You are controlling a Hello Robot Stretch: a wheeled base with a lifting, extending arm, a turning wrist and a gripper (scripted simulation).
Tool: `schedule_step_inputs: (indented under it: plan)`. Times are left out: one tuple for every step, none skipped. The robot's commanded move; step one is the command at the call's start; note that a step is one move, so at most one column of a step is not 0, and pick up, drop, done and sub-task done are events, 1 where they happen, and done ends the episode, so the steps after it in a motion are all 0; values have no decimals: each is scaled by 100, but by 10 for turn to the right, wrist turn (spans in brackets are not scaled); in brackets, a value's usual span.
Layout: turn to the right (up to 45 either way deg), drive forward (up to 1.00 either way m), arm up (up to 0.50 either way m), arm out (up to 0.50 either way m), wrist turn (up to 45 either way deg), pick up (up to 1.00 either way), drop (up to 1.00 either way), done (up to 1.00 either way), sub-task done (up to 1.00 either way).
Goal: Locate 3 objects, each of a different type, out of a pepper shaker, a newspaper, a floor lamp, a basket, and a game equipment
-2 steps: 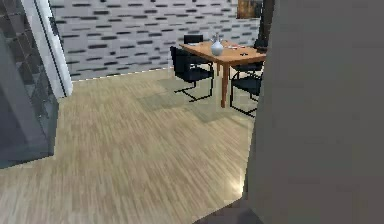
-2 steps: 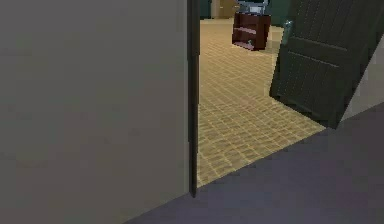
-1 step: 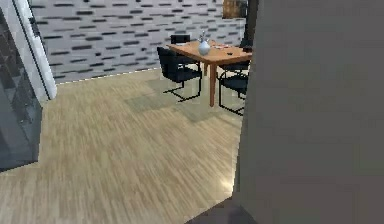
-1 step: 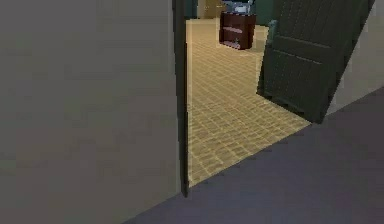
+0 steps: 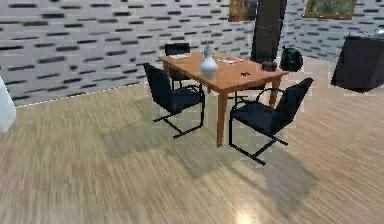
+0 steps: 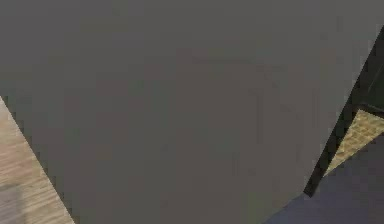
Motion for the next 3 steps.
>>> schedule_step_inputs:
  plan:
    - [30, 0, 0, 0, 0, 0, 0, 0, 0]
    - [0, 15, 0, 0, 0, 0, 0, 0, 0]
    - [210, 0, 0, 0, 0, 0, 0, 0, 0]
